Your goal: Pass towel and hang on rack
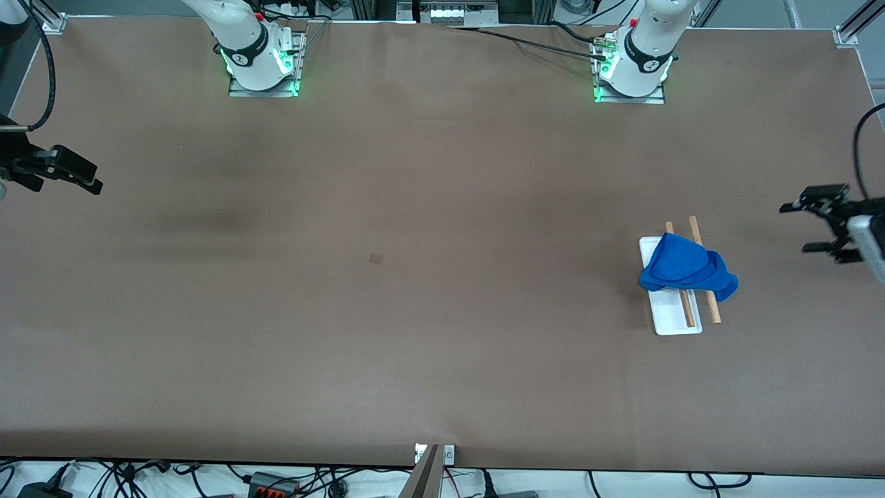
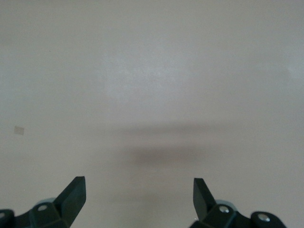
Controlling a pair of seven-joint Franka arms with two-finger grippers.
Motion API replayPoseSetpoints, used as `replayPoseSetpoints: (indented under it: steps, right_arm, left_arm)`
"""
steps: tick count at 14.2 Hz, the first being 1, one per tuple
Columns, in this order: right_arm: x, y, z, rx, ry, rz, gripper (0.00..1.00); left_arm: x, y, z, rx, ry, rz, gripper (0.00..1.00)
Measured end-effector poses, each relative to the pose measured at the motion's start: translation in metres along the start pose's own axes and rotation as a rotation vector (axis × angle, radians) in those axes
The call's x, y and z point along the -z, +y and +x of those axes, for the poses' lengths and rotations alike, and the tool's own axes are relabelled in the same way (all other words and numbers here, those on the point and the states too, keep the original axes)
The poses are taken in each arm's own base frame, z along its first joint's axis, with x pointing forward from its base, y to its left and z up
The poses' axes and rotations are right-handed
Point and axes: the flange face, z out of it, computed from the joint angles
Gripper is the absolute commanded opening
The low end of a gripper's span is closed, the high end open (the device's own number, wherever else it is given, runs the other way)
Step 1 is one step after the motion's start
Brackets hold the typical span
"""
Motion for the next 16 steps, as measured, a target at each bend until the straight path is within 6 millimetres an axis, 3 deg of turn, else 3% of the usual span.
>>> replayPoseSetpoints:
  steps: [3,9,16]
  right_arm:
    - [0.0,0.0,0.0,-0.001,-0.001,0.0,1.0]
    - [-0.005,-0.013,0.0,0.021,-0.021,0.002,1.0]
    - [-0.008,-0.012,0.001,0.02,-0.03,0.002,1.0]
  left_arm:
    - [0.024,0.039,0.01,0.169,-0.061,-0.007,1.0]
    - [0.014,0.125,0.077,0.352,-0.193,0.022,1.0]
    - [0.015,0.201,0.115,0.484,-0.248,0.179,1.0]
